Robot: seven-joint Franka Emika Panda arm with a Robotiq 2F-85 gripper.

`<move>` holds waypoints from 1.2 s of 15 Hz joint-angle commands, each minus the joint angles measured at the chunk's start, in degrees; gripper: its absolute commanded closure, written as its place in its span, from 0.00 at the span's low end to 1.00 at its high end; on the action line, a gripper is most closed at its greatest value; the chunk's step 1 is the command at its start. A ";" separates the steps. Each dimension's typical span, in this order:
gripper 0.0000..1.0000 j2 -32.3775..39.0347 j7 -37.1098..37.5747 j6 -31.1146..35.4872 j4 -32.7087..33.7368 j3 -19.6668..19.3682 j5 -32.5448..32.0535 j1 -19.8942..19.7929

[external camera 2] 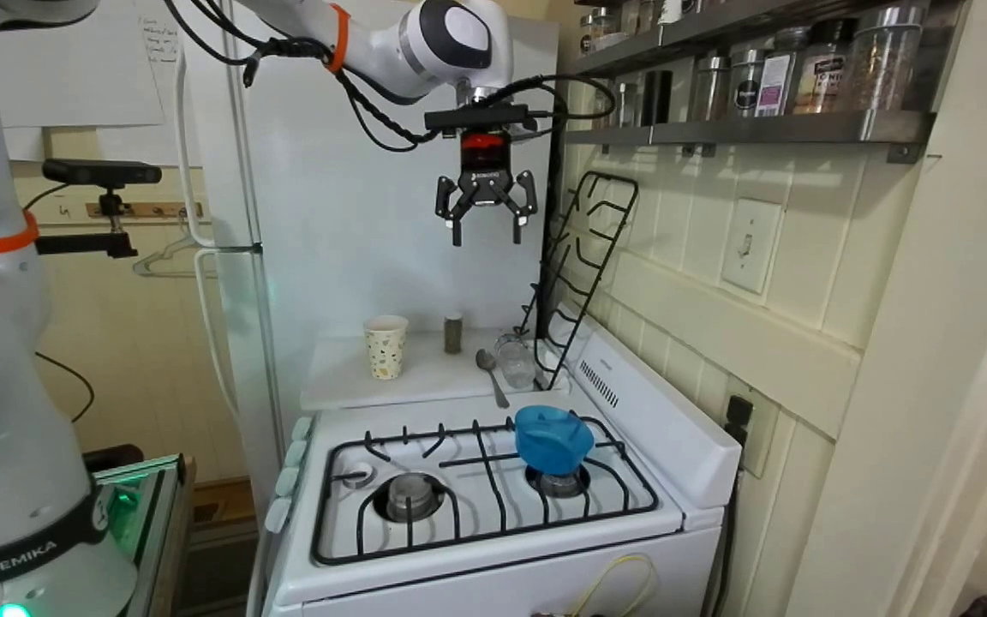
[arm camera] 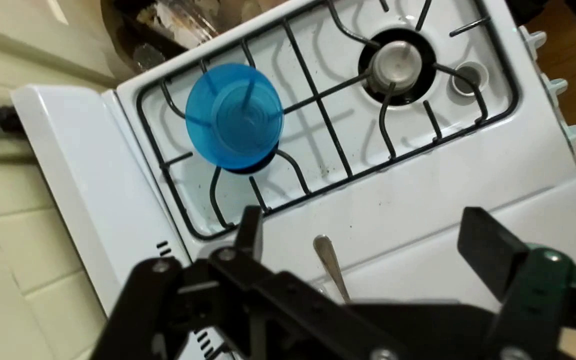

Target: Put the water bottle in the coffee cup.

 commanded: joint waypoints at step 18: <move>0.00 16.18 -11.36 51.03 1.11 2.90 -13.42 3.07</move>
